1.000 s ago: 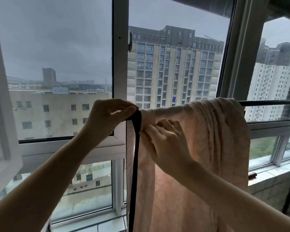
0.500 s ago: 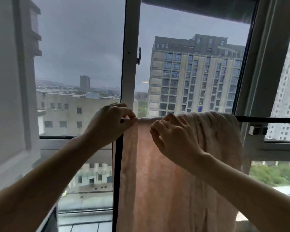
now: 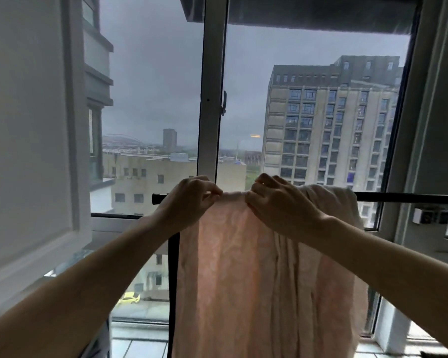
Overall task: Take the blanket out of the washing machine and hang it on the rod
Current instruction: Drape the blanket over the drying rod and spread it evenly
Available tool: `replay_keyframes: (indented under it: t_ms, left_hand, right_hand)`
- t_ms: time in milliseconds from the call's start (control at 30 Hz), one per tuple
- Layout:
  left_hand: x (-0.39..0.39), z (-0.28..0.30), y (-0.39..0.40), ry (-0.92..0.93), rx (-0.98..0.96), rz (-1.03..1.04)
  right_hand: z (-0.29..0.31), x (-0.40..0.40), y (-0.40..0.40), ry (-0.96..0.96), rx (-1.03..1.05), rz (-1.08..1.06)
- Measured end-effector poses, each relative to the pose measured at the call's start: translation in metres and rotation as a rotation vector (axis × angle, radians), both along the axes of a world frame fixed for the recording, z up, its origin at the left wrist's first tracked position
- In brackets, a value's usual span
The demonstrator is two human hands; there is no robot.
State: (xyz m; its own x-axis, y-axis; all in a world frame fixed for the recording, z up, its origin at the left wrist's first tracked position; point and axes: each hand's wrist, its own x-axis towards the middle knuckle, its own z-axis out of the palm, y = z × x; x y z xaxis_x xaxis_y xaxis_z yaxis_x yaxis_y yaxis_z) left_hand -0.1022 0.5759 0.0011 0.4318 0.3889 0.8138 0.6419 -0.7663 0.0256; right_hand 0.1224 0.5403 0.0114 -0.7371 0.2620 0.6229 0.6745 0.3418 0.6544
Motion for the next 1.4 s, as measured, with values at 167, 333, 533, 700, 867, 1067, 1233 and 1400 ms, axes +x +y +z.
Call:
replay_keyframes:
  t_ms: [167, 333, 533, 700, 867, 1067, 1233, 1400]
  left_hand:
    - [-0.005, -0.003, 0.001, 0.012, 0.012, 0.019]
    - [-0.019, -0.004, 0.0, 0.015, 0.003, 0.025]
    - [-0.031, -0.003, 0.004, -0.001, -0.027, 0.024]
    - [-0.026, -0.001, 0.003, 0.021, -0.01, -0.015]
    - [-0.028, -0.002, 0.007, 0.011, 0.009, -0.013]
    - [-0.022, -0.003, 0.009, -0.049, 0.051, -0.027]
    - [-0.015, -0.005, 0.005, -0.034, 0.078, -0.046]
    - [-0.017, -0.012, -0.002, -0.067, 0.135, -0.053]
  right_hand:
    - [0.005, -0.001, 0.017, -0.037, -0.105, 0.025]
    - [0.007, 0.002, 0.024, 0.032, -0.203, 0.04]
    - [0.004, 0.005, 0.022, 0.052, -0.262, 0.08]
    - [0.011, 0.003, 0.021, 0.196, -0.362, 0.071]
    - [0.011, 0.011, 0.019, 0.209, -0.426, -0.015]
    - [0.012, 0.018, 0.024, 0.358, -0.455, 0.007]
    - [0.018, 0.033, 0.019, 0.459, -0.415, -0.06]
    - [0.016, 0.054, 0.007, 0.588, -0.513, -0.107]
